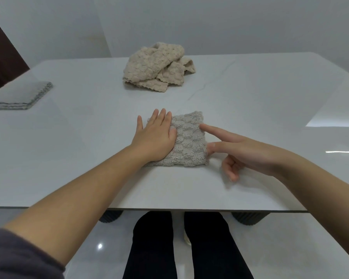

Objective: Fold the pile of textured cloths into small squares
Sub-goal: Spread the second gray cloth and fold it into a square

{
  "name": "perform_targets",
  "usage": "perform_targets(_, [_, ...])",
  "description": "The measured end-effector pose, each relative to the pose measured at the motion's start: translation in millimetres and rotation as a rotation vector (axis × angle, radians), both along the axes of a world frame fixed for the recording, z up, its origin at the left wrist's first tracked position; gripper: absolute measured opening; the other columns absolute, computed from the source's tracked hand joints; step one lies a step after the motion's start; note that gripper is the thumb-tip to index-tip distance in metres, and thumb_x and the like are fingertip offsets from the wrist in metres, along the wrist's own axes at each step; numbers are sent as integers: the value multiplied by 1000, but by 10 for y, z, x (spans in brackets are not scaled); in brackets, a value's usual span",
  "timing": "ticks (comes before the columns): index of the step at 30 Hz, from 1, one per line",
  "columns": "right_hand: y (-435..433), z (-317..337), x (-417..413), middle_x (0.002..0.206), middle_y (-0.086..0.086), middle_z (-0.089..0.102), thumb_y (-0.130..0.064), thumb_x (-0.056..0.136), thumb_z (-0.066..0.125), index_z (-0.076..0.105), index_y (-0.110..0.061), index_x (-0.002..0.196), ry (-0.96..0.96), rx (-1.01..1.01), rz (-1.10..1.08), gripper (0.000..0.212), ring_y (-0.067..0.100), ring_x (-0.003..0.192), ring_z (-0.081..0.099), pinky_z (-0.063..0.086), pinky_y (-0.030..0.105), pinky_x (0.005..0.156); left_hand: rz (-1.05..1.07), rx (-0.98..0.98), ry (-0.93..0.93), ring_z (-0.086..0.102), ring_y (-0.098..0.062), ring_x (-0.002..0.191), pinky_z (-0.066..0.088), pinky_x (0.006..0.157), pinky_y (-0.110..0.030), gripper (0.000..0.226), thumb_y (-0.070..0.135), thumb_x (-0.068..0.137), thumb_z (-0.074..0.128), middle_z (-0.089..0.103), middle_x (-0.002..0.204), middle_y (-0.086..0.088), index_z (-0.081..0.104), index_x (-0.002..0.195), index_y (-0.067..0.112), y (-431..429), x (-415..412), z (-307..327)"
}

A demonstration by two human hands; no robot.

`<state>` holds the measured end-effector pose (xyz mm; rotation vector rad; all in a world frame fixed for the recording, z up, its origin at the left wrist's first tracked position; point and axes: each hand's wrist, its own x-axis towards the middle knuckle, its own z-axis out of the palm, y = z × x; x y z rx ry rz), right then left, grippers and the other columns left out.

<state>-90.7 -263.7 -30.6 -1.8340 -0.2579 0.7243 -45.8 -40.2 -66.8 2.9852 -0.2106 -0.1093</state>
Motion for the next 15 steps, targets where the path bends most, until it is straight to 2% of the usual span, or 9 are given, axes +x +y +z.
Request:
perform_targets(4, [-51,44,-49,105,-7,72,-24,95,54,35,-55,138,-25,-10,-19,55,21,49,54,46,27,52,1,-4,-3,-12,-14,148,-10,118,-50,58,38,102,11,-8,163,1,-1,155,17,-11,-18,10])
perform_targets(6, [-47,78,-33,99,-2,73,-19,96,52,40,-47,137,-77,-22,-88,51,20,50,54,46,29,54,4,-26,-27,-12,-14,148,-11,118,-50,59,38,102,12,-9,163,-1,-2,155,15,-5,-46,44])
perform_targets(8, [7,92,30,97,-1,70,-16,97,50,47,-32,138,-274,-104,-213,44,17,62,60,49,29,63,1,-80,-89,-12,-14,148,-10,119,-47,59,37,103,14,-9,163,-2,-1,155,13,6,-92,117])
perform_targets(10, [124,93,110,118,-2,64,-19,99,45,47,-22,141,-625,-325,-257,43,15,99,61,45,27,89,-12,-127,-155,-11,-12,148,-9,120,-44,58,34,103,16,-8,163,-1,0,155,12,20,-148,206])
perform_targets(11, [220,82,144,136,1,55,-20,100,41,41,-18,146,-767,-452,-215,46,17,122,51,36,29,103,-19,-131,-175,-11,-12,148,-9,120,-43,58,32,103,16,-7,163,-1,1,155,12,29,-176,239])
perform_targets(12, [336,64,163,152,4,39,-22,102,36,31,-14,151,-844,-563,-149,50,19,139,34,24,33,114,-25,-121,-180,-10,-12,148,-8,120,-42,58,31,103,16,-7,163,0,1,155,12,39,-204,253])
perform_targets(14, [561,-26,205,164,3,6,-28,104,25,9,-12,156,-841,-731,-16,57,18,150,2,3,44,121,-34,-81,-148,-11,-11,148,-7,120,-42,59,31,102,17,-8,163,0,0,155,12,53,-244,217])
perform_targets(15, [639,-92,234,164,2,-4,-31,104,21,1,-12,156,-823,-801,37,59,18,150,-6,-2,47,121,-38,-65,-116,-11,-11,148,-7,120,-42,59,31,102,17,-9,163,0,-1,155,13,56,-257,176])
